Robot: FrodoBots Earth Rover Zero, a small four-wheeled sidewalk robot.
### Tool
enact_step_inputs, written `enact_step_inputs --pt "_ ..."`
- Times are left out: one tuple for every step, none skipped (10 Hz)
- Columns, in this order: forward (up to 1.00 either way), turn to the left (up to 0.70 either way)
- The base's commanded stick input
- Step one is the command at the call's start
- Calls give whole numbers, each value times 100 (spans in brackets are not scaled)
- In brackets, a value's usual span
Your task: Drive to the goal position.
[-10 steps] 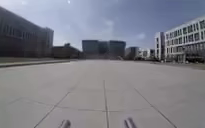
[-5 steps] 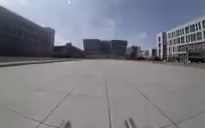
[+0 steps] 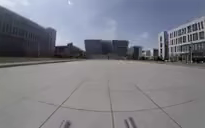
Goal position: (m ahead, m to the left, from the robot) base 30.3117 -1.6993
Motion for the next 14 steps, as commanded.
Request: enact_step_inputs --pt "85 -34" --pt "85 -34" --pt "85 -34" --pt "85 -34" --pt "85 -34" --pt "85 -34" --pt "85 -34" --pt "85 -34" --pt "85 -34" --pt "85 -34" --pt "85 -34" --pt "85 0" --pt "85 0" --pt "85 0"
